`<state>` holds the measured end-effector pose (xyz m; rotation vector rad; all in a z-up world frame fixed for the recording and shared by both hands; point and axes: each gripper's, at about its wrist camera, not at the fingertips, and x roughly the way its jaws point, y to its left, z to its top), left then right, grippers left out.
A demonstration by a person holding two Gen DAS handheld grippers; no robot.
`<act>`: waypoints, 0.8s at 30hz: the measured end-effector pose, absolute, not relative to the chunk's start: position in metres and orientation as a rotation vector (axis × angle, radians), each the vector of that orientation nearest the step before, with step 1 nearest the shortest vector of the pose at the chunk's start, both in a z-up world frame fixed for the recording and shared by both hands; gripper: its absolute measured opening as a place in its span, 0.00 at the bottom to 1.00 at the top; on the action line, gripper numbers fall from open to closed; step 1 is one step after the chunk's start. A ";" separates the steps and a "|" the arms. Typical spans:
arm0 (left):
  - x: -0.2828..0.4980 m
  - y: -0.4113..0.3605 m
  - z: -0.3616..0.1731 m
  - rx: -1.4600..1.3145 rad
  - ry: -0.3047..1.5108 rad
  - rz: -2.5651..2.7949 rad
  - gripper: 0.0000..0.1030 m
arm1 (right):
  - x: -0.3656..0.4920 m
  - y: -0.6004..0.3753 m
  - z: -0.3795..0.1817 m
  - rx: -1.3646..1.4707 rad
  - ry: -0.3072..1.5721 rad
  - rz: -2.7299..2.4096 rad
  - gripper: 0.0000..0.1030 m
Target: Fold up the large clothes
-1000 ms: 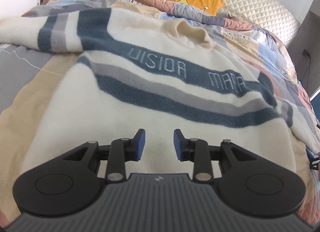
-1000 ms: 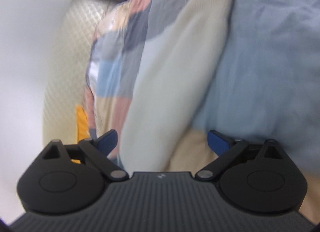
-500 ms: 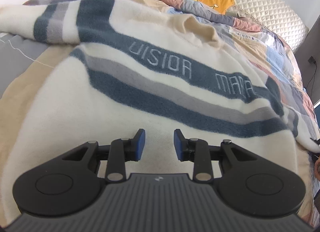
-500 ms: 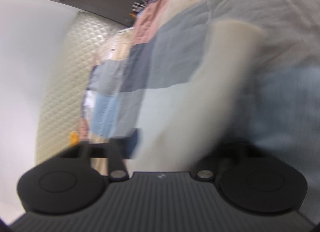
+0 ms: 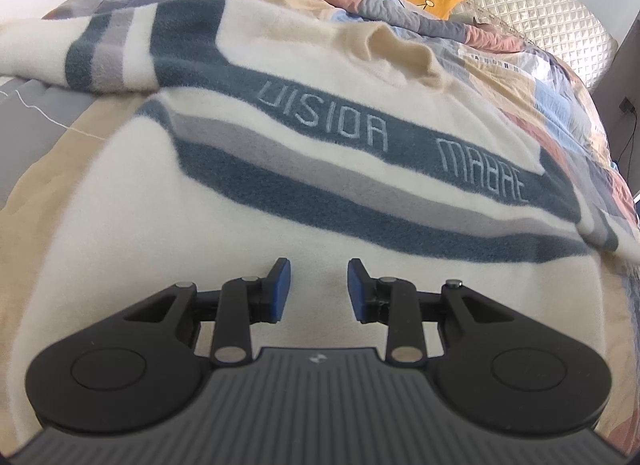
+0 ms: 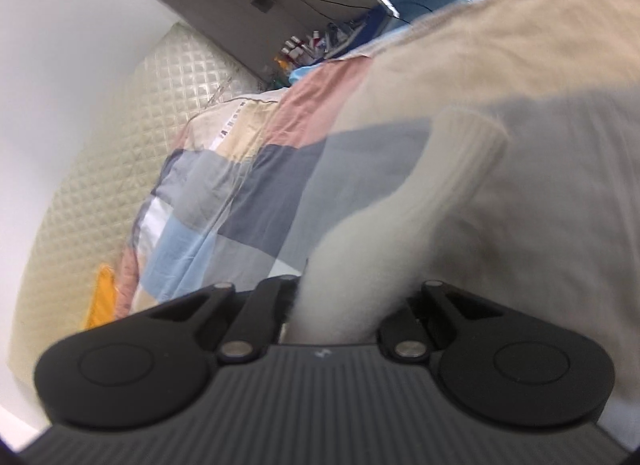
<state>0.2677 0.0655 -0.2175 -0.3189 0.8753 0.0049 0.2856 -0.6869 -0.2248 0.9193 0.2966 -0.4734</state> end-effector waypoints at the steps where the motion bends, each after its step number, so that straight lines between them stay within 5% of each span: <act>1: 0.268 0.066 -0.217 -0.318 0.876 0.007 0.35 | 0.290 -0.687 -0.220 0.897 0.298 -0.467 0.11; 11: 0.267 0.069 -0.195 -0.256 0.901 0.021 0.35 | 0.315 -0.631 -0.134 0.652 0.253 -0.283 0.11; 24: 0.223 0.109 -0.166 -0.402 0.803 -0.013 0.35 | 0.294 -0.404 0.041 0.254 0.115 0.156 0.11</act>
